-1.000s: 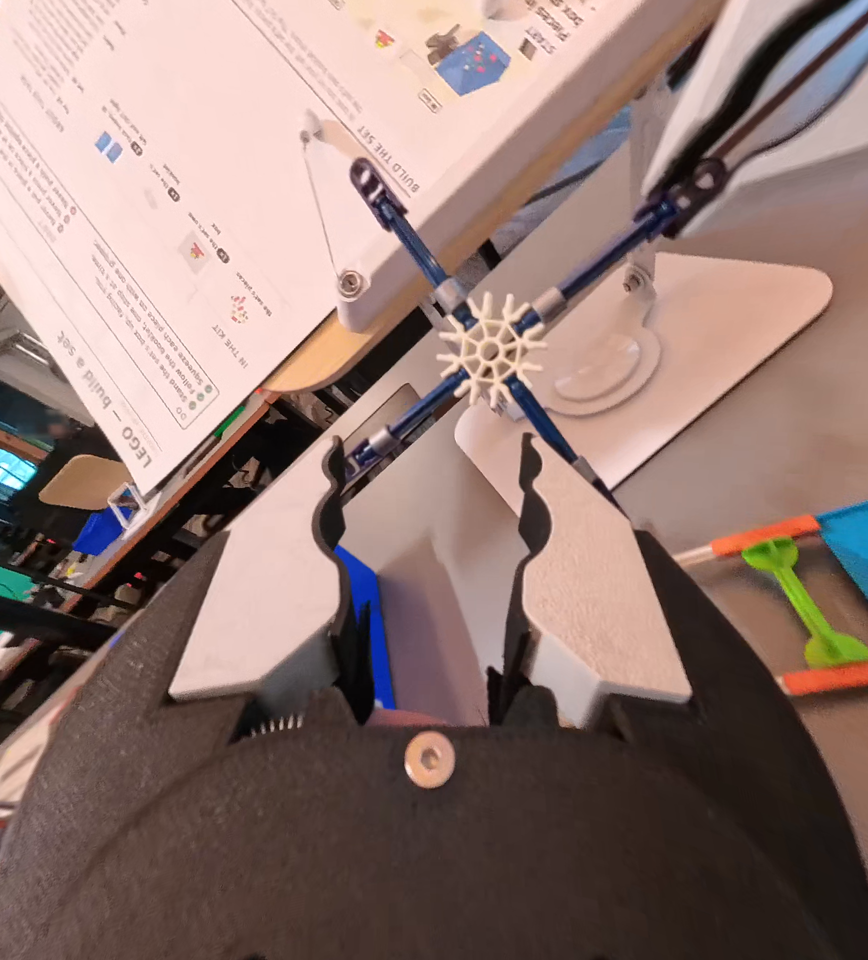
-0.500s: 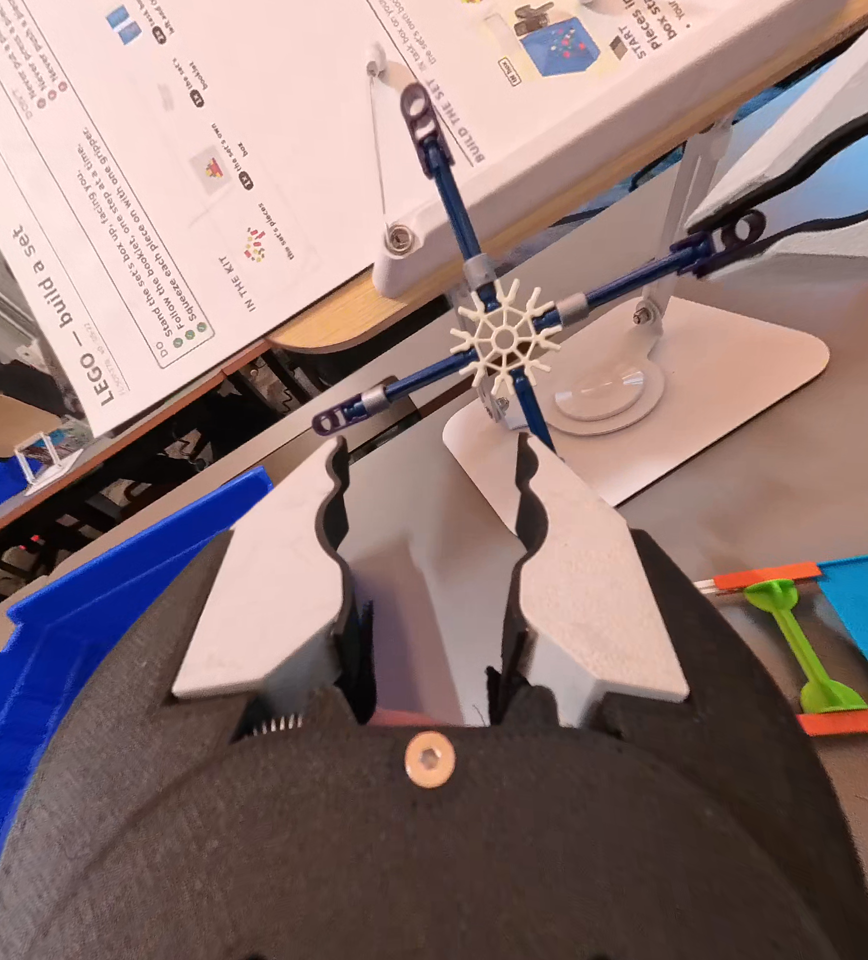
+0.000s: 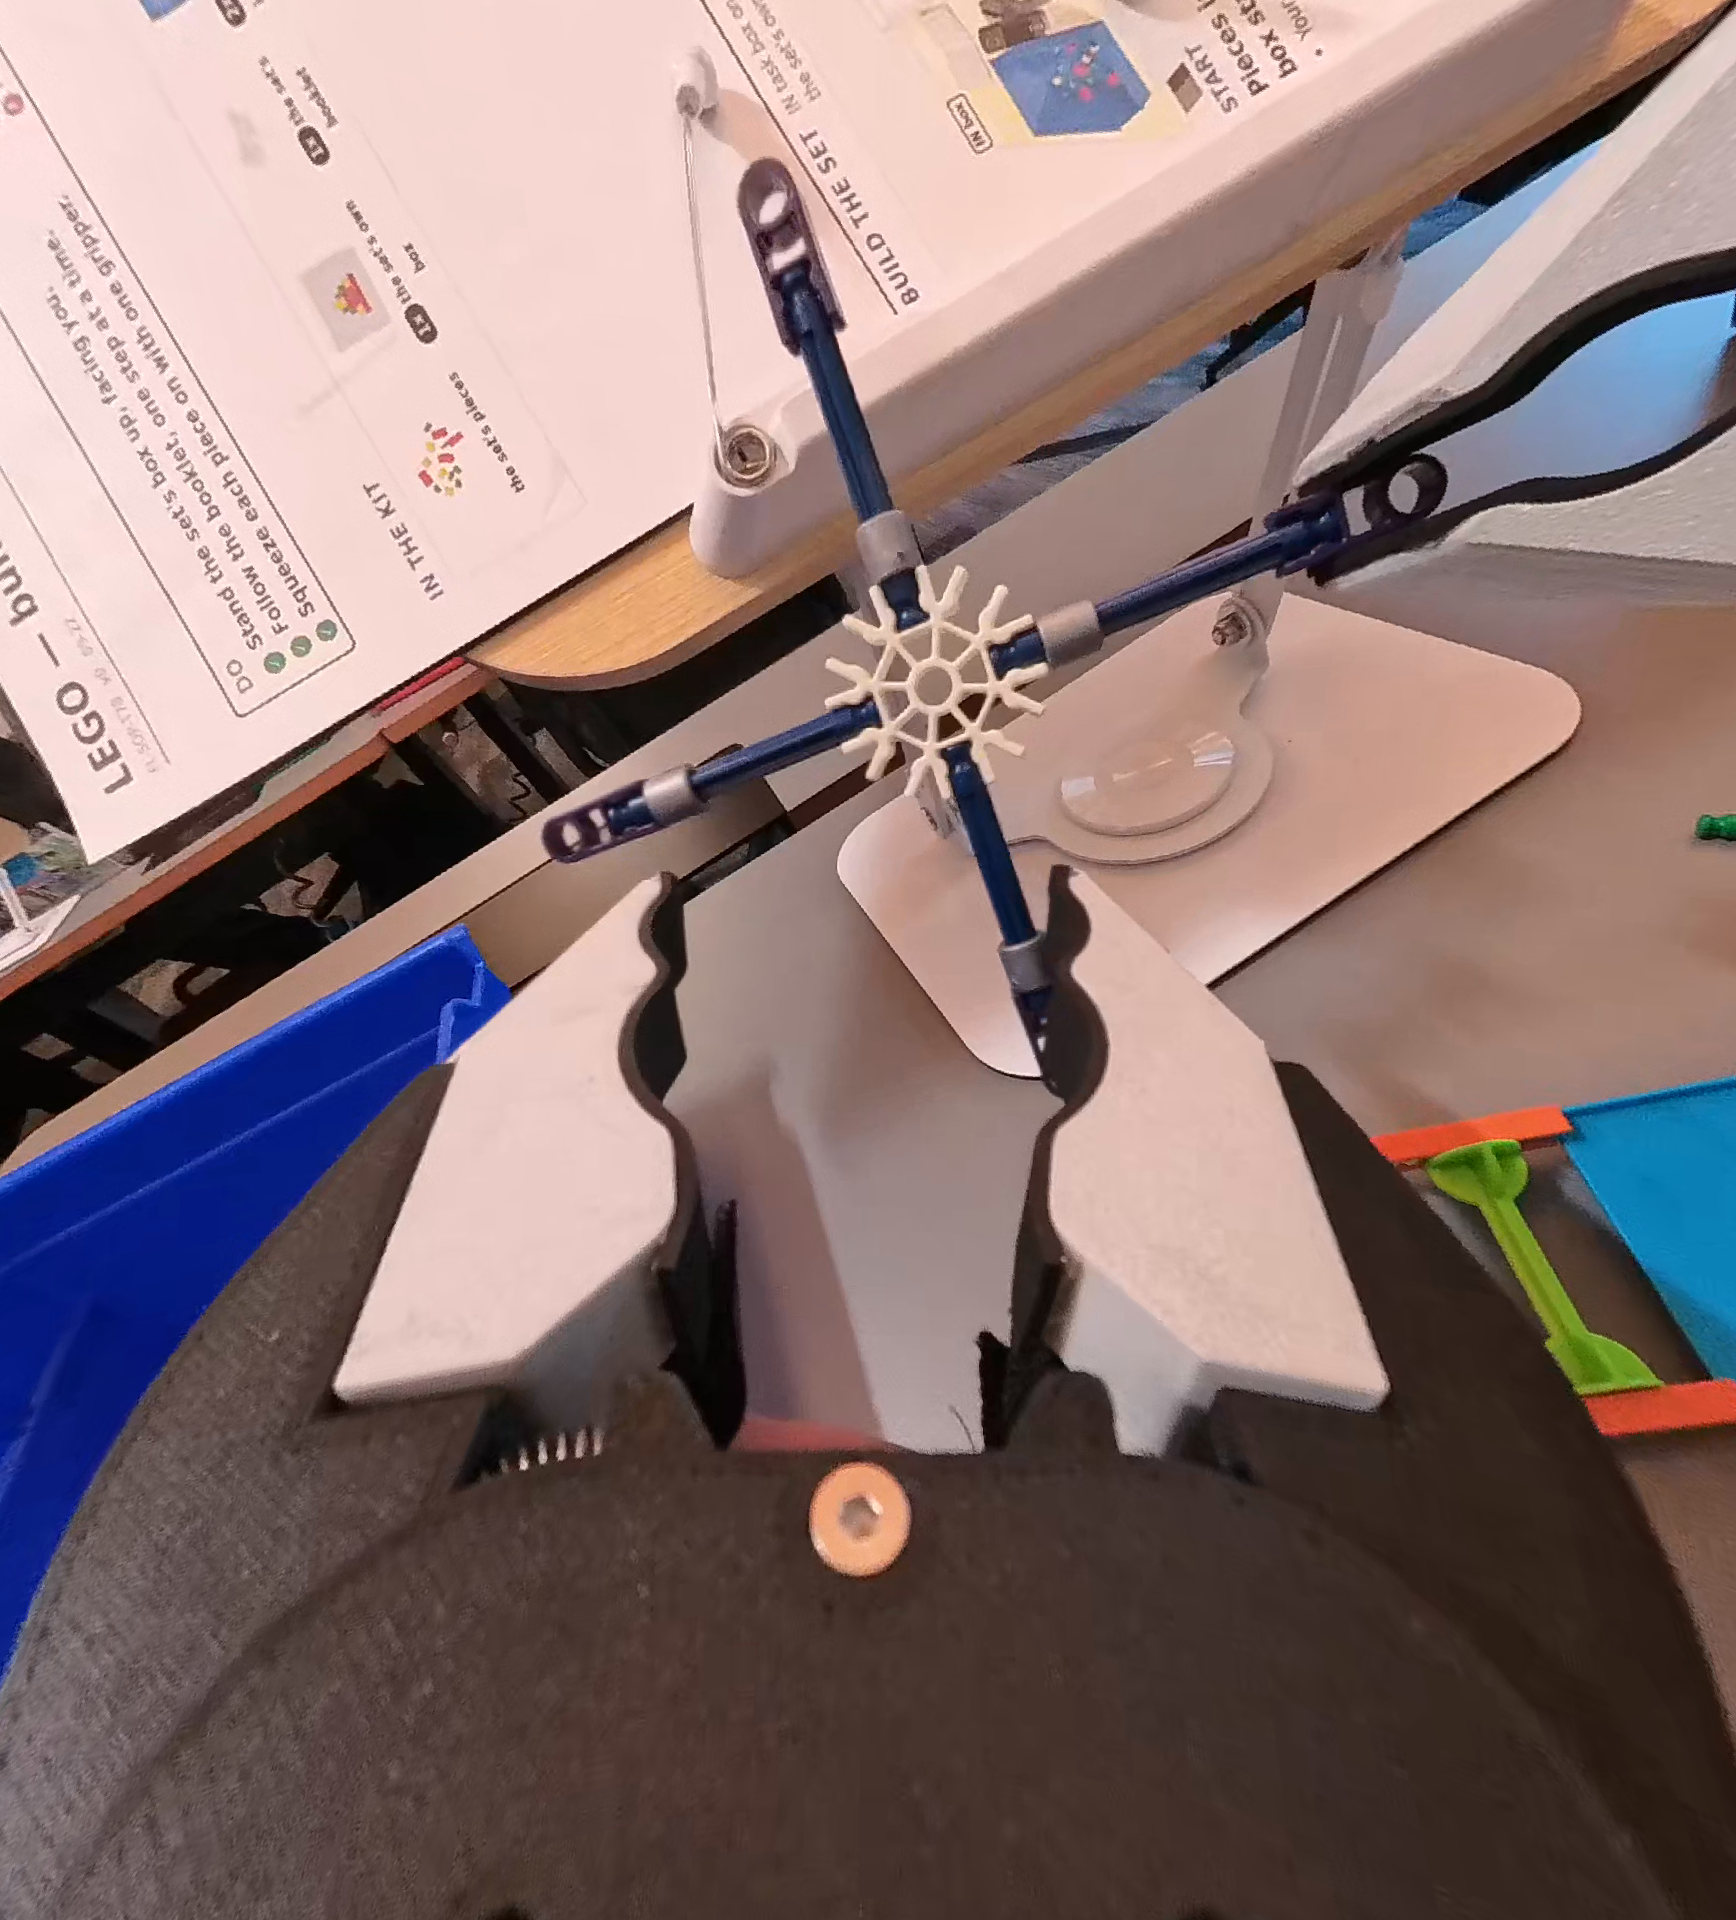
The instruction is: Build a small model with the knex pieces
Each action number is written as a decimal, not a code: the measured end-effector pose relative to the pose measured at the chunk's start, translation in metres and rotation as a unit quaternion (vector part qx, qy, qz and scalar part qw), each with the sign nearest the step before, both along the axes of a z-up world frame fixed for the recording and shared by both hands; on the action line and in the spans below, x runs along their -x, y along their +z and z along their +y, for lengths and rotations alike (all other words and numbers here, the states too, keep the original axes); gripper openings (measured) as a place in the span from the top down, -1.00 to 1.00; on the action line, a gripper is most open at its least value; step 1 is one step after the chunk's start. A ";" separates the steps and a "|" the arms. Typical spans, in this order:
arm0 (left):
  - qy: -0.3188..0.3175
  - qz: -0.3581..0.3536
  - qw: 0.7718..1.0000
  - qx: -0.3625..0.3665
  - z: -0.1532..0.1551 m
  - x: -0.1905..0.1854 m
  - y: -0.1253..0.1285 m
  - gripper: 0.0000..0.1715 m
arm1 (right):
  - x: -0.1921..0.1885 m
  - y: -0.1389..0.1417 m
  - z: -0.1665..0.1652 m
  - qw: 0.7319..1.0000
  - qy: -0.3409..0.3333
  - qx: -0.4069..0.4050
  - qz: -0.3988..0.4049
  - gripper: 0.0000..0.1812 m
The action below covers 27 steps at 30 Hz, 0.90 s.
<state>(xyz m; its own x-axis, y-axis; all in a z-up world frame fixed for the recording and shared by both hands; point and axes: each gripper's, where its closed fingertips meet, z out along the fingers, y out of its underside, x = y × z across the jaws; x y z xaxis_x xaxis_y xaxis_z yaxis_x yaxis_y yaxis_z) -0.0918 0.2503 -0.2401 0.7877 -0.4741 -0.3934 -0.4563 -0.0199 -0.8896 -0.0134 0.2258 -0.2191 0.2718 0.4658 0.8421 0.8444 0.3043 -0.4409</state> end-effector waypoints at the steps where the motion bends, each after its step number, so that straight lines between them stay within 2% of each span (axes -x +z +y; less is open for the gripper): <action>1: -0.002 0.000 1.000 0.001 0.000 -0.001 0.000 0.21 | 0.000 0.000 0.000 1.000 -0.001 0.001 0.001 0.93; 8: -0.015 -0.008 1.000 0.006 -0.002 -0.003 -0.001 0.22 | 0.002 0.000 0.001 1.000 -0.001 -0.003 0.011 0.92; 15: -0.045 -0.031 0.998 0.024 -0.009 -0.011 -0.003 0.23 | 0.013 0.002 0.001 0.998 0.003 -0.002 0.056 0.93; 18: -0.044 -0.032 0.998 0.019 -0.008 -0.010 -0.001 0.34 | 0.020 -0.001 -0.001 0.997 0.011 0.009 0.074 0.93; 27: -0.036 -0.051 0.998 0.006 -0.005 -0.001 0.004 0.94 | 0.024 -0.005 -0.001 0.993 0.021 0.027 0.113 0.92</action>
<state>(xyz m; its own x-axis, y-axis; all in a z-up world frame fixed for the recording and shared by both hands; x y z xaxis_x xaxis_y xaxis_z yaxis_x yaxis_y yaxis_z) -0.0906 0.2456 -0.2360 0.7871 -0.5347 -0.3076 -0.3648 -0.0015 -0.9311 -0.0377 0.2249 -0.2243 0.4300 0.5239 0.7353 0.7096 0.3073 -0.6340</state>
